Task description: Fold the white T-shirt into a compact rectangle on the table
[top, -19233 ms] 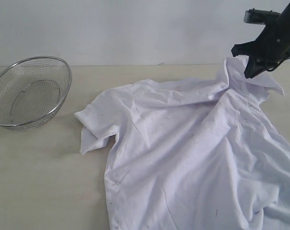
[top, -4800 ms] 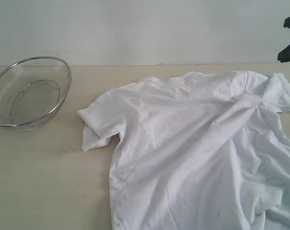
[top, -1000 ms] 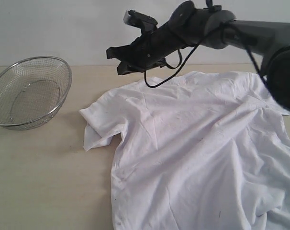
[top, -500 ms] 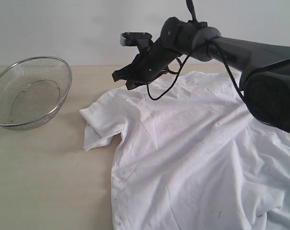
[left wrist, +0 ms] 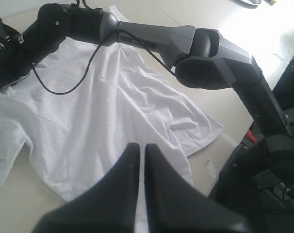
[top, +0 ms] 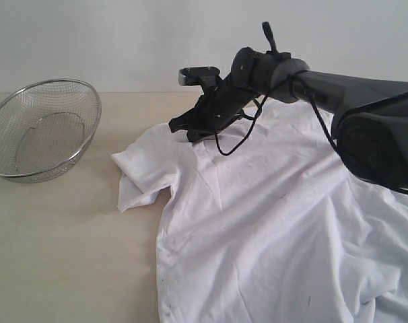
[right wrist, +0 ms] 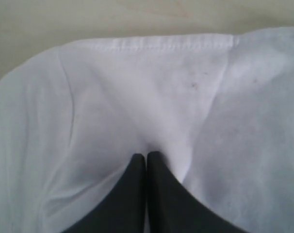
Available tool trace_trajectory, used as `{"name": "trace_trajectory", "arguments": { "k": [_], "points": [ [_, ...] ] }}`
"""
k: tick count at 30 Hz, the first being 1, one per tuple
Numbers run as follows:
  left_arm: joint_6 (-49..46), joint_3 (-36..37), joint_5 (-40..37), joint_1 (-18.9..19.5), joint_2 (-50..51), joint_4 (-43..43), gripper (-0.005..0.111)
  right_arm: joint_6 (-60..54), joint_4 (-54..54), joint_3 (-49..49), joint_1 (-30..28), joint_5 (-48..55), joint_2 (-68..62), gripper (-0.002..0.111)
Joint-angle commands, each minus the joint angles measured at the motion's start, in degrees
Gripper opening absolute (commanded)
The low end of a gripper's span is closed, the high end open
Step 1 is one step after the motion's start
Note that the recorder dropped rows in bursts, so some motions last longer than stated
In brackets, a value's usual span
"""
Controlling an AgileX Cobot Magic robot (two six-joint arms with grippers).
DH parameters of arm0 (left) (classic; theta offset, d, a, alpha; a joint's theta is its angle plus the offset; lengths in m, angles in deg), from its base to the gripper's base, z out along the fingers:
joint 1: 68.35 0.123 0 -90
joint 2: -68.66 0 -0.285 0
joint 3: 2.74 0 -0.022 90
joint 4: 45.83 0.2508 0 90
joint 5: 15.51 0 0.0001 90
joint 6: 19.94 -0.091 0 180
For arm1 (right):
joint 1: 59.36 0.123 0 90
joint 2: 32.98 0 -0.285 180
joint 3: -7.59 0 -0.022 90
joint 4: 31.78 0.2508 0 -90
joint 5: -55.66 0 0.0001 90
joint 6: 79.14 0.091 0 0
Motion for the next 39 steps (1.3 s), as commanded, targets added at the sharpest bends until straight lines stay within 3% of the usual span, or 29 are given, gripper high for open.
{"name": "trace_trajectory", "arguments": {
  "k": [1, 12, 22, 30, 39],
  "points": [
    [-0.2, 0.3, -0.1, 0.2, -0.1, 0.0, 0.005, -0.5, -0.5, -0.3, -0.2, -0.6, -1.4, 0.000],
    [-0.1, 0.3, -0.2, 0.2, -0.1, 0.0, 0.005, 3.1, -0.9, -0.3, -4.1, -6.7, -1.7, 0.000],
    [-0.1, 0.3, -0.1, 0.2, -0.1, 0.0, 0.005, 8.6, -1.1, -0.3, -4.2, -13.2, -3.3, 0.000],
    [-0.1, 0.3, 0.0, 0.2, -0.1, 0.0, 0.005, 12.3, -0.6, -8.0, -4.2, -6.7, -2.1, 0.000],
    [5.5, 2.7, 1.7, 0.2, 1.8, 3.0, 0.005, 19.6, -6.0, -8.2, -6.3, 0.5, 5.6, 0.000]
  ]
}}
